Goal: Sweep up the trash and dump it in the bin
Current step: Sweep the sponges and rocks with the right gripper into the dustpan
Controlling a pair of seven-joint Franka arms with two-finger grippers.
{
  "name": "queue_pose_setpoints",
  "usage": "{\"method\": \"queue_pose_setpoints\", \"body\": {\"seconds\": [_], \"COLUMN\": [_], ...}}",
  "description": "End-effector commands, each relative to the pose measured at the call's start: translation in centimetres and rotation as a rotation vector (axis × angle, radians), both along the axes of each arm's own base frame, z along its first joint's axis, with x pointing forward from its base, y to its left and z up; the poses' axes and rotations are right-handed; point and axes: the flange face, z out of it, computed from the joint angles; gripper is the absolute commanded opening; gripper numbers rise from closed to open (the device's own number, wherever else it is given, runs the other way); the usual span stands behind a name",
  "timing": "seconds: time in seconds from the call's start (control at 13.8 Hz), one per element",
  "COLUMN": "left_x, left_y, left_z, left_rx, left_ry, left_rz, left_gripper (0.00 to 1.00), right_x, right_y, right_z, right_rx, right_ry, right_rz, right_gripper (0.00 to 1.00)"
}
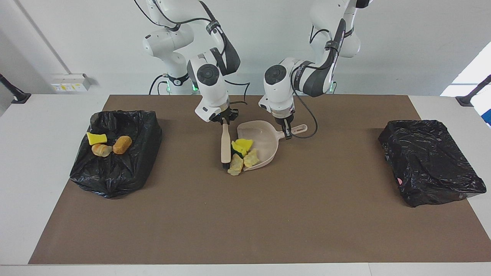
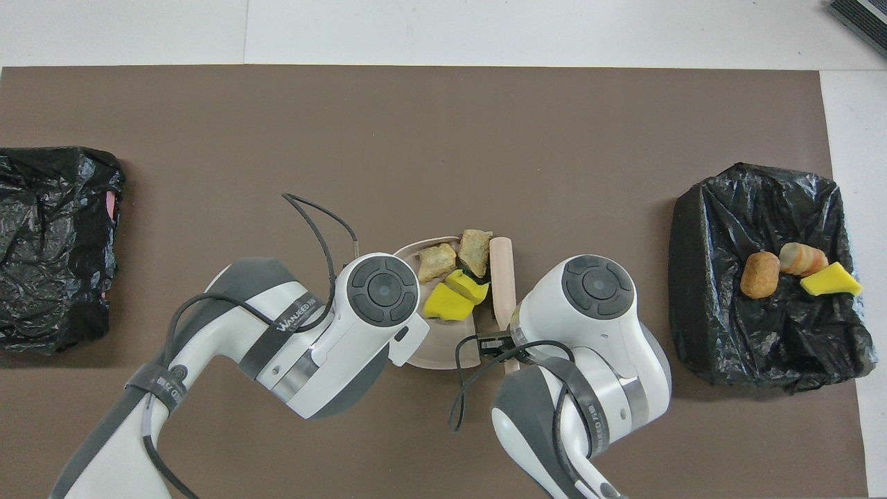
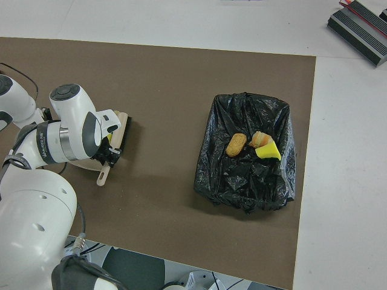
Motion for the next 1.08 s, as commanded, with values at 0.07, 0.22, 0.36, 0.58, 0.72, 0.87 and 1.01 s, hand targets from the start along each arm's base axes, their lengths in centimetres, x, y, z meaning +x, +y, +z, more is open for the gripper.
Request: {"method": "queue_pose_setpoints", "body": {"seconds": [0.07, 0.22, 0.36, 0.58, 0.72, 0.87, 1.01], "left_x": [-1.0, -0.9, -0.8, -0.7, -0.3, -0.1, -0.1], "left_y": [0.4, 0.3, 0.3, 0.3, 0.5, 0.3, 0.3], "left_z": [0.1, 0.1, 0.1, 0.2, 0.1, 0.1, 0.1], "left_rx": [0.003, -0.005, -0.011, -0.014, -0.025, -0.038, -0.042], "left_ry": [-0.014, -0.022, -0.027, -0.03, -0.04, -0.052, -0.055], "left_rz": [-0.034, -0.036, -0.036, -0.035, -0.031, -0.035, -0.036], "left_gripper": [0.0, 0.0, 0.0, 0.0, 0.0, 0.0, 0.0], "right_x": [0.4, -0.4, -1.2, -2.0, -2.7, -2.4, -2.5], "right_y": [1.3, 3.1, 4.5, 4.4, 3.6, 1.7, 0.6], "right_z": [0.6, 1.0, 1.7, 4.0, 5.7, 6.5, 7.2], "right_rx": [0.181, 0.251, 0.304, 0.319, 0.308, 0.257, 0.199], "right_ry": [0.012, 0.039, 0.053, 0.061, 0.09, 0.096, 0.08], "right_rz": [0.061, 0.045, 0.037, 0.031, 0.05, 0.08, 0.108], "right_gripper": [0.0, 0.0, 0.0, 0.0, 0.0, 0.0, 0.0]}}
